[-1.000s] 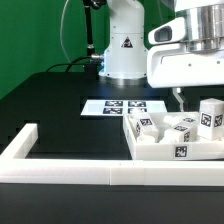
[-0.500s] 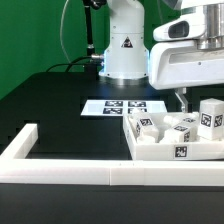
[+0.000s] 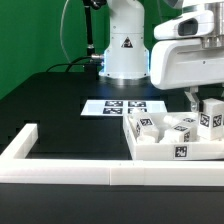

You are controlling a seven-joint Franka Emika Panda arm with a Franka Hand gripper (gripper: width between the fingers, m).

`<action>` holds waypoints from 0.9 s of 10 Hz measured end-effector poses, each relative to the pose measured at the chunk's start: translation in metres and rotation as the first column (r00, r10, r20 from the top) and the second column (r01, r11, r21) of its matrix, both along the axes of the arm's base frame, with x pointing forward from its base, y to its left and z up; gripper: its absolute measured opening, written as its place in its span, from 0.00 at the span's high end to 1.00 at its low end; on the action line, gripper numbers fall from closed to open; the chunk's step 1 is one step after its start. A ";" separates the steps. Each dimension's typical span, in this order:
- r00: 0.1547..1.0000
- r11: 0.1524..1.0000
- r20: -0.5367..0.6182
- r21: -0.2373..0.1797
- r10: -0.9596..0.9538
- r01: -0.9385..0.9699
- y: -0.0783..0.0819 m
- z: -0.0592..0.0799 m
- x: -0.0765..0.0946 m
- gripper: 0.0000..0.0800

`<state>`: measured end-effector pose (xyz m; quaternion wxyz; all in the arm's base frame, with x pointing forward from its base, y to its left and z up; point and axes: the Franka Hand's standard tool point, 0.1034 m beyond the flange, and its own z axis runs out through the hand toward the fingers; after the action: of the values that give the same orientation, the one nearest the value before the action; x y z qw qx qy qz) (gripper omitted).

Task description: Assemble one leg

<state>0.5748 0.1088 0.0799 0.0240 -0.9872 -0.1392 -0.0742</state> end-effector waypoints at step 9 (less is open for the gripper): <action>0.609 0.592 -0.093 0.155 -0.788 0.791 0.000 -0.001 0.009 0.64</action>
Offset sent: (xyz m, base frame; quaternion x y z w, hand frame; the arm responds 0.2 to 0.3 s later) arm -0.0020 -0.0043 -0.0054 0.0265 0.0152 0.3734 0.9272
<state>0.5836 0.1084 0.0786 0.0788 -0.9408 0.3193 -0.0823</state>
